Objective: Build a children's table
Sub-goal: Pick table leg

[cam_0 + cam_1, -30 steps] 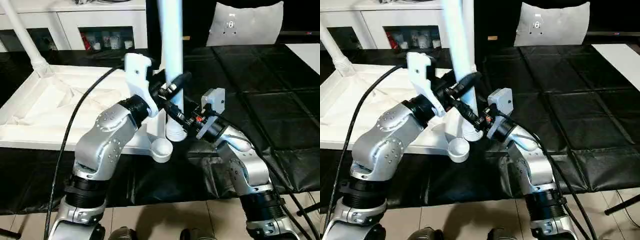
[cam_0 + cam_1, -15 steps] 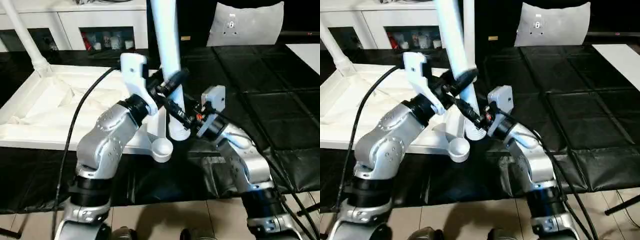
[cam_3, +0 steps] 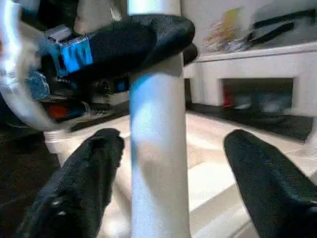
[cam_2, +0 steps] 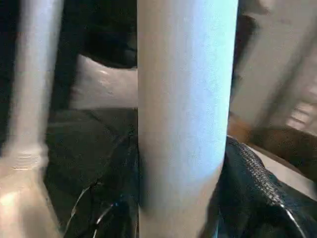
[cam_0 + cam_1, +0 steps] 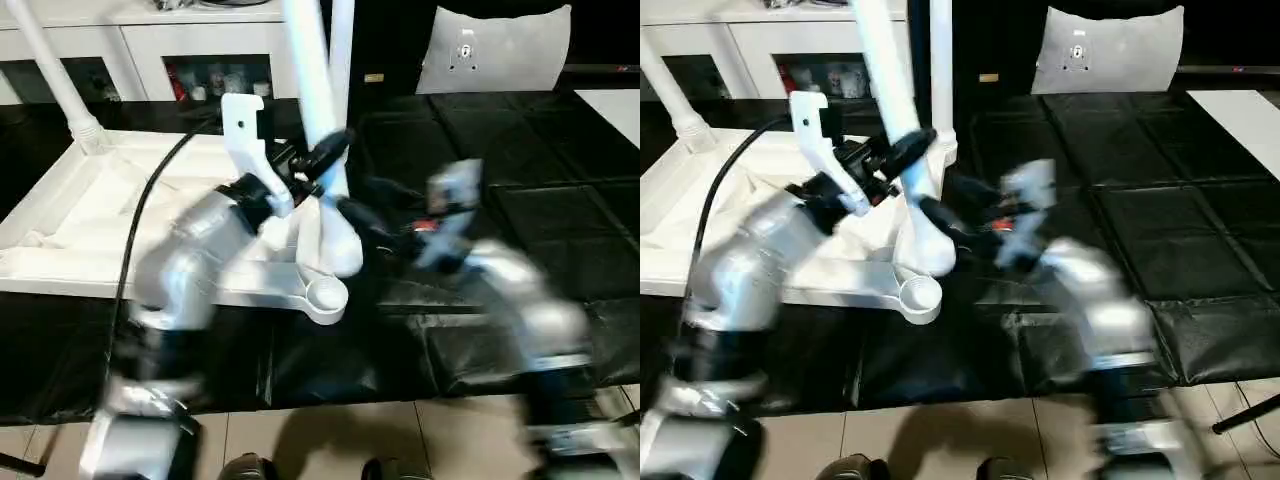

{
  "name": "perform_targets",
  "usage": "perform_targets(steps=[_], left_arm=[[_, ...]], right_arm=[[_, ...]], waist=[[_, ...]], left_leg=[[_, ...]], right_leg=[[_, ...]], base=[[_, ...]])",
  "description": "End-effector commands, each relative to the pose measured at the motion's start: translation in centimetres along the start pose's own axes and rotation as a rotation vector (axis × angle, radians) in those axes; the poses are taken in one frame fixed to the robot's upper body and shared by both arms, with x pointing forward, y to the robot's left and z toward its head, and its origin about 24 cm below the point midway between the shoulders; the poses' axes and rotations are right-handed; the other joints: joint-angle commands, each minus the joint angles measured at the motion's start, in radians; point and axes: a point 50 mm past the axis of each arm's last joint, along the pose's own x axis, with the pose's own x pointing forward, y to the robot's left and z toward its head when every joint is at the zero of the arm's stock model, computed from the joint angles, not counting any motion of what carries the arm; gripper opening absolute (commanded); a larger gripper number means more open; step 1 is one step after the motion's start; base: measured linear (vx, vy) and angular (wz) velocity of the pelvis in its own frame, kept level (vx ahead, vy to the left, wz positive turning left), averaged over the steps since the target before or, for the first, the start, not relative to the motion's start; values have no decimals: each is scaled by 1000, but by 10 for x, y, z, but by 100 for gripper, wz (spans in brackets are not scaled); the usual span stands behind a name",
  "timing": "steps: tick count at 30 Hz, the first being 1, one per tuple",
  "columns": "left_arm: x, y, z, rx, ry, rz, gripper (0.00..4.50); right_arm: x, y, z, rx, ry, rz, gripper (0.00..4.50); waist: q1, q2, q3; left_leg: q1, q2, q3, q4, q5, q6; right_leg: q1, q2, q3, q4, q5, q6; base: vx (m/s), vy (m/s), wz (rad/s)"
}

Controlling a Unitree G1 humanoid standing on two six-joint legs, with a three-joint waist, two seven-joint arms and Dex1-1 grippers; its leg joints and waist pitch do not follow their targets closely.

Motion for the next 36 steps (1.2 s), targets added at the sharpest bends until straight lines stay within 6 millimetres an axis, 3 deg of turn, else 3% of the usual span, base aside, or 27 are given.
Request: perform_targets(steps=[1, 5, 10, 16, 24, 36], left_arm=[[3, -8, 8, 6, 4, -131, 182], [-2, -14, 9, 19, 61, -313, 182], [-7, -22, 11, 9, 96, -469, 182], [-9, -36, 19, -41, 93, -669, 182], [-10, -44, 28, -98, 58, -800, 182], [-10, -38, 26, -87, 60, -767, 182]], right_arm=[[0, 7, 7, 22, 47, 123, 403], [-8, 8, 8, 22, 157, 239, 406], [-9, 10, 11, 23, 195, 312, 406], [-10, 20, 10, 73, 270, 459, 406], [-7, 29, 9, 125, 305, 570, 324], [-7, 34, 8, 150, 303, 607, 220]], waist=[[4, 0, -98], [7, -7, -95], [6, -1, -94], [9, -4, -92], [17, -4, -92], [21, -3, -92]], left_leg=[[12, 36, -12, -56, -105, 77], [10, 35, -11, -56, -110, 80], [13, 38, -11, -56, -122, 66], [13, 37, -11, -55, -126, 66], [14, 39, -11, -55, -125, 62], [14, 39, -12, -56, -125, 54]], right_leg=[[66, -66, 44, -69, -170, -211], [66, -70, 45, -73, -212, -206], [62, -71, 44, -74, -246, -205], [63, -69, 44, -72, -247, -214], [61, -69, 44, -75, -269, -201], [61, -69, 44, -76, -280, -189]], base=[[0, 0, 0], [0, 0, 0], [0, 0, 0], [0, 0, 0], [0, 0, 0], [0, 0, 0]])
